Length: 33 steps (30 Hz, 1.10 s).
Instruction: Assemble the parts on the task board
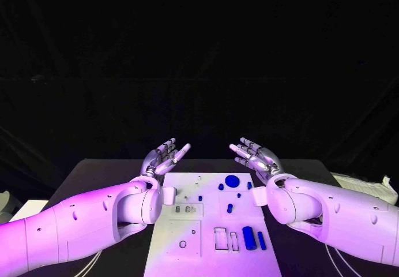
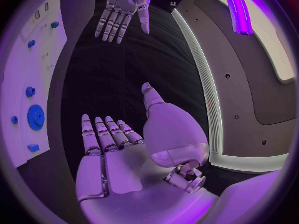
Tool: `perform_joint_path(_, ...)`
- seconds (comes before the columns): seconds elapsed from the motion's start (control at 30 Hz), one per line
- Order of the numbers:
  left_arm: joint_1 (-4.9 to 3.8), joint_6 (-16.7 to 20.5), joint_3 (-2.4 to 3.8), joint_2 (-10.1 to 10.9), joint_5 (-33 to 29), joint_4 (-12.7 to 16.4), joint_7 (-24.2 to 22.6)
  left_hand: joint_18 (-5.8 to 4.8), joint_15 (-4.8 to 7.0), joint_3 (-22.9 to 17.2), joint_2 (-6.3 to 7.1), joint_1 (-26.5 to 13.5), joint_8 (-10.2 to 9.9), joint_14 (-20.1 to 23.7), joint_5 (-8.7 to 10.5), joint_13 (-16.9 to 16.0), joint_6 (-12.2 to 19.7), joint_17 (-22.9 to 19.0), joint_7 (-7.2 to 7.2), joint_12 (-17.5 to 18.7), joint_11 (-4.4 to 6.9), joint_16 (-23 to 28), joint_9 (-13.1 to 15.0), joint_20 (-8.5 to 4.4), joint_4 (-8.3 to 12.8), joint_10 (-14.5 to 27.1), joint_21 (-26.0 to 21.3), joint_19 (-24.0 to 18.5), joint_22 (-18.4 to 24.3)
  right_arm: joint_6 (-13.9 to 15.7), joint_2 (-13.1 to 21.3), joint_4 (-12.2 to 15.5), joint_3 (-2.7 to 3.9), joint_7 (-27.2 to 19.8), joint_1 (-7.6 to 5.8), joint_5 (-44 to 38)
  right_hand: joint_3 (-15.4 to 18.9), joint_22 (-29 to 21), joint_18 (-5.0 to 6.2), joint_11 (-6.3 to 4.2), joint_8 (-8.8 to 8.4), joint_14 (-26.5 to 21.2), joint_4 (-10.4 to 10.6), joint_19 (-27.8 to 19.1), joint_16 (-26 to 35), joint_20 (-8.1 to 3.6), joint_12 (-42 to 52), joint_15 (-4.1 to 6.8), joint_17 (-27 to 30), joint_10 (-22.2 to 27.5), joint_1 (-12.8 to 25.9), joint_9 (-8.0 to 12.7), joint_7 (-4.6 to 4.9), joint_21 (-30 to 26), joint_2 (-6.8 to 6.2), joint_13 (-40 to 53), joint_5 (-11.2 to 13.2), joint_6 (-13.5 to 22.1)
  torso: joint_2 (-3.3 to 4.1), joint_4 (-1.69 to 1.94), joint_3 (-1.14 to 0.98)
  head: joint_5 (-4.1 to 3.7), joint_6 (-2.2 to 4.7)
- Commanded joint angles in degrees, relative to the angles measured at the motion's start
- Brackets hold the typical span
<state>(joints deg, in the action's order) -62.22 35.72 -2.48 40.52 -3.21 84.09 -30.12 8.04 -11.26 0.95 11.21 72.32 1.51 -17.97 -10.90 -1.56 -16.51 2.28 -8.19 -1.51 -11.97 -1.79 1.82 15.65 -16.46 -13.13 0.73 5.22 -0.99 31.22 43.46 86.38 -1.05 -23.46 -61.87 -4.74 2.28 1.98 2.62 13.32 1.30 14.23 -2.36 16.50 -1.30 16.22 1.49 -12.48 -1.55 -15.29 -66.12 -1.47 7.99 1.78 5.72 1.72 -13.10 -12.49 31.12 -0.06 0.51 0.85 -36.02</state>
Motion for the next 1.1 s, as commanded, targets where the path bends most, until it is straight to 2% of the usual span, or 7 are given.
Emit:
perform_joint_path(0.03,-0.12,-3.9,0.03,-0.1,-1.1,0.0,-1.8,0.98,-0.44,-0.4,-0.15,2.6,0.5,-1.4,-0.49,-0.2,-1.3,0.2,-6.36,-0.2,-0.70,-0.6,0.2,1.03,-0.8,-1.3,0.4,0.3,-0.2,-10.5,-0.2,-0.5,-0.11,4.1,-0.23,-5.3,0.0,0.3,1.29,0.63,0.40,2.4,-1.1,1.9,-0.6,0.57,0.5,-0.57,-0.3,-2.6,-3.7,-0.3,8.04,0.5,0.43,0.3,-0.7,-2.0,0.00,0.00,0.00,0.00,0.00)
perform_joint_path(0.2,-0.12,-3.9,0.03,-0.1,-1.1,0.0,-1.8,0.33,-1.40,-3.0,-3.30,3.4,1.5,-9.6,0.05,-0.9,-7.0,1.3,-7.38,-1.3,-1.97,-2.3,0.8,1.16,-0.6,-8.1,1.8,4.0,-1.0,-13.2,-0.4,-1.0,-0.23,5.2,-0.44,-6.5,-1.1,1.8,4.15,0.86,1.89,17.5,-4.4,14.5,-2.8,0.23,2.6,-0.51,-1.5,-16.5,-7.6,-1.3,8.06,3.3,0.85,1.4,-0.3,-11.8,0.00,0.00,0.00,0.00,0.00)
perform_joint_path(0.23,-0.12,-3.9,0.03,-0.1,-1.1,0.0,-1.8,-0.19,-1.69,-4.1,-4.90,4.2,2.7,-17.9,0.27,-1.4,-12.5,2.4,-7.52,-2.5,-2.55,-4.5,1.4,1.09,-0.4,-14.2,4.1,10.0,-2.3,-13.3,-0.4,-1.0,-0.24,5.3,-0.46,-6.6,-1.7,2.7,5.72,0.22,3.33,27.6,-5.8,22.3,-4.8,0.26,4.6,0.24,-2.2,-27.0,-9.2,-2.0,7.50,5.5,0.92,2.2,-0.2,-19.2,0.00,0.00,0.00,0.00,0.00)
perform_joint_path(0.27,-0.26,-4.9,0.05,1.9,-1.0,0.4,-2.8,-0.05,-1.70,-4.5,-5.75,4.5,3.4,-22.8,0.40,-1.8,-15.7,3.1,-7.54,-3.3,-2.45,-5.9,1.7,1.15,-0.3,-18.3,6.1,15.2,-3.4,-8.6,0.1,-3.5,-0.18,1.6,-0.79,-16.1,-2.2,3.1,6.75,-0.67,4.63,33.9,-6.6,25.5,-6.2,0.29,6.1,1.21,-2.7,-33.2,-10.2,-2.7,6.95,6.7,0.97,2.6,-0.1,-25.1,0.17,-0.08,0.01,0.11,-0.58)
perform_joint_path(0.37,-0.43,-5.3,0.06,2.8,-1.0,0.8,-3.0,1.57,0.08,-4.9,-7.51,5.6,5.4,-30.3,0.63,-2.7,-25.5,3.8,-7.02,-6.1,-1.06,-8.4,2.6,1.02,0.2,-32.9,13.0,31.9,-6.5,-7.5,0.3,-3.9,-0.11,1.3,-1.00,-20.3,-3.2,3.2,8.02,-2.37,6.06,39.7,-8.0,29.9,-7.0,-0.10,6.7,2.92,-2.4,-38.5,-11.2,-3.2,5.52,8.3,1.13,2.1,0.6,-35.6,0.44,-0.11,0.06,-0.04,-0.58)
perform_joint_path(0.57,-0.97,-8.6,0.09,5.5,-0.8,3.2,-2.2,2.63,3.58,-4.4,-9.20,7.4,6.8,-42.0,0.69,-2.6,-36.2,5.4,-4.94,-7.3,1.70,-11.2,2.7,-1.52,1.4,-42.7,17.7,44.4,-7.6,-6.4,0.9,-4.4,0.05,1.8,-2.30,-29.2,-5.8,2.6,8.13,-4.49,4.78,48.0,-10.7,36.4,-6.7,-2.47,4.8,5.32,-2.4,-45.5,-10.6,-2.3,4.09,9.8,0.79,1.8,0.8,-41.5,2.06,-0.24,-0.08,-0.09,-0.26)
perform_joint_path(1.1,-2.35,-15.6,0.61,13.2,1.2,14.7,1.4,2.54,6.52,-2.9,-10.07,8.7,4.9,-51.6,0.71,-2.8,-40.9,10.6,-3.38,-5.5,3.88,-13.0,2.1,-4.45,2.6,-50.3,19.5,52.5,-7.2,-10.2,2.5,-4.5,0.81,15.3,-6.80,-67.8,-9.6,4.9,7.98,-8.00,3.64,63.8,-14.0,51.6,-9.5,-8.94,3.0,10.87,-6.1,-56.5,-8.5,-2.6,1.29,17.4,-2.61,2.3,1.1,-48.9,7.93,0.75,-0.76,-1.32,1.96)
